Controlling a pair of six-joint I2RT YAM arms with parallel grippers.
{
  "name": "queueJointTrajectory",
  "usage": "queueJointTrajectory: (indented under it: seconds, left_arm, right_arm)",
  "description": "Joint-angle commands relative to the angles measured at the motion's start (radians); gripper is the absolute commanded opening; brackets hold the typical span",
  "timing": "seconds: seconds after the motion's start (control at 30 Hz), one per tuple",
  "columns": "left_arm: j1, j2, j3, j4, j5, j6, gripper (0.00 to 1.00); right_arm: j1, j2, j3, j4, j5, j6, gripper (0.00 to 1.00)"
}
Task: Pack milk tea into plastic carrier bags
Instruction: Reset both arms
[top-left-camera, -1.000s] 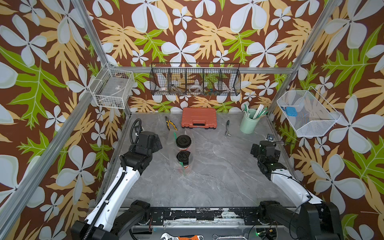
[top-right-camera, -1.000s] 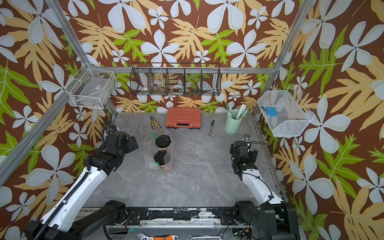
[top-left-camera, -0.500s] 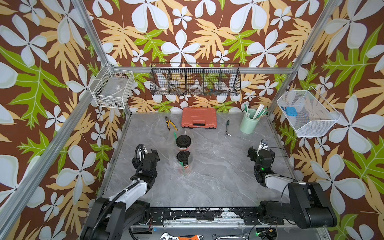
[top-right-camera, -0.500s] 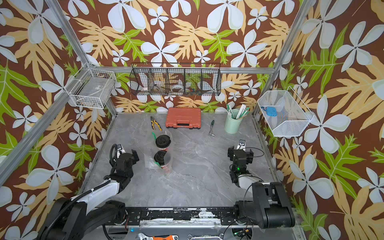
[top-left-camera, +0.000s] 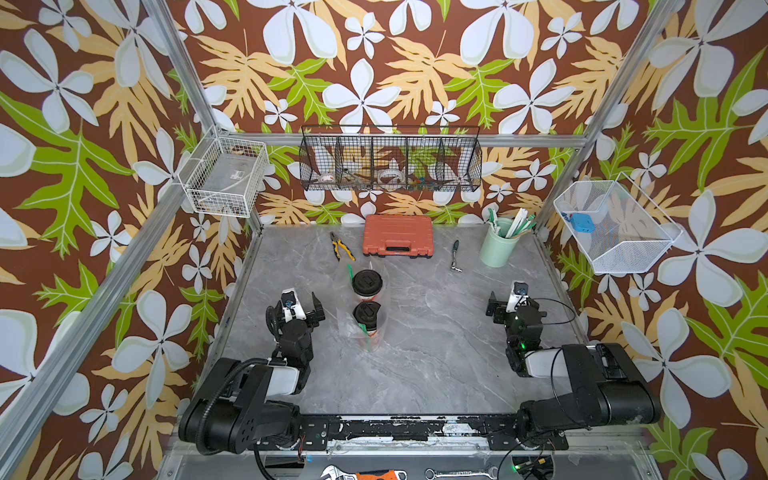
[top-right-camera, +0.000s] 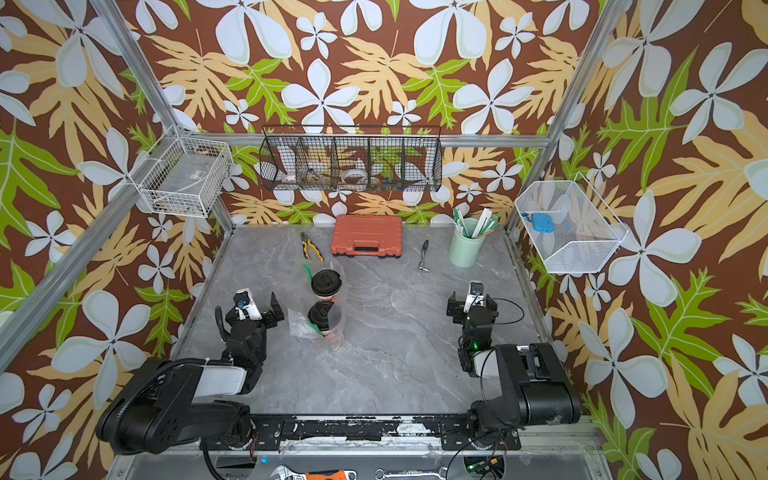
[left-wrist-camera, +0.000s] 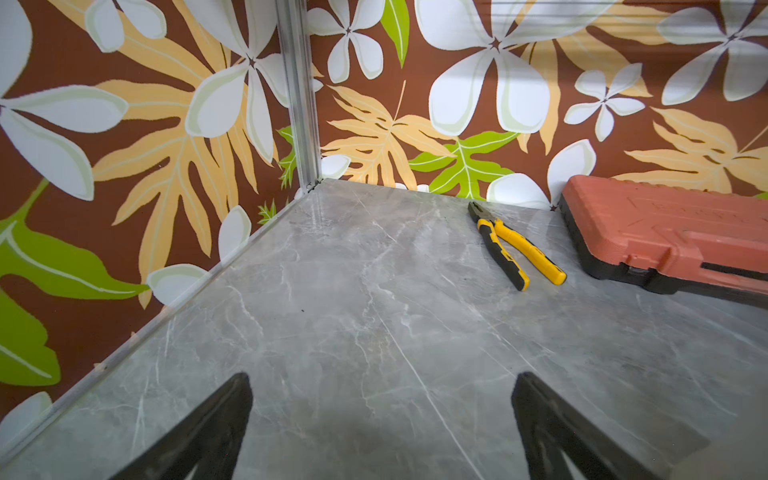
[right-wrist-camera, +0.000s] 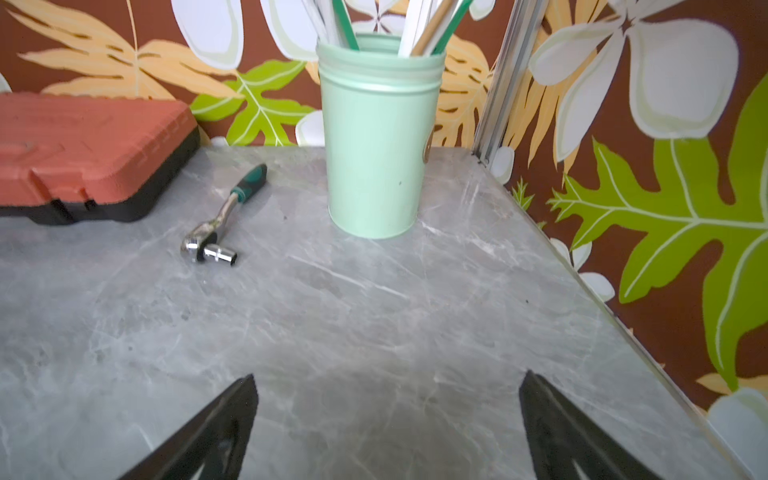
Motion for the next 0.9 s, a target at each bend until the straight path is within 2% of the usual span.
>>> queueJointTrajectory:
  seconds: [0.0, 0.07, 0.13, 0.2, 0.87]
  left_arm:
    - [0.019, -0.021, 0.041, -0.001, 0.114, 0.006, 1.00]
    - [0.049, 0.015, 0.048, 0.056, 0.144, 0.000, 1.00]
    - [0.049, -0.010, 0.056, -0.010, 0.144, -0.012, 1.00]
    - [0.049, 0.009, 0.042, 0.056, 0.134, -0.001, 1.00]
    - [0.049, 0.000, 0.041, 0.046, 0.145, 0.000, 1.00]
  right_arm:
    - [0.004, 0.005, 0.006, 0.028, -0.003, -0.011, 1.00]
    - [0.004, 0.006, 0.008, 0.027, -0.002, -0.010, 1.00]
    - [0.003, 0.003, 0.004, 0.029, -0.003, -0.010, 1.00]
    - [0.003, 0.002, 0.005, 0.026, -0.004, -0.010, 1.00]
    - [0.003, 0.003, 0.007, 0.025, -0.004, -0.010, 1.00]
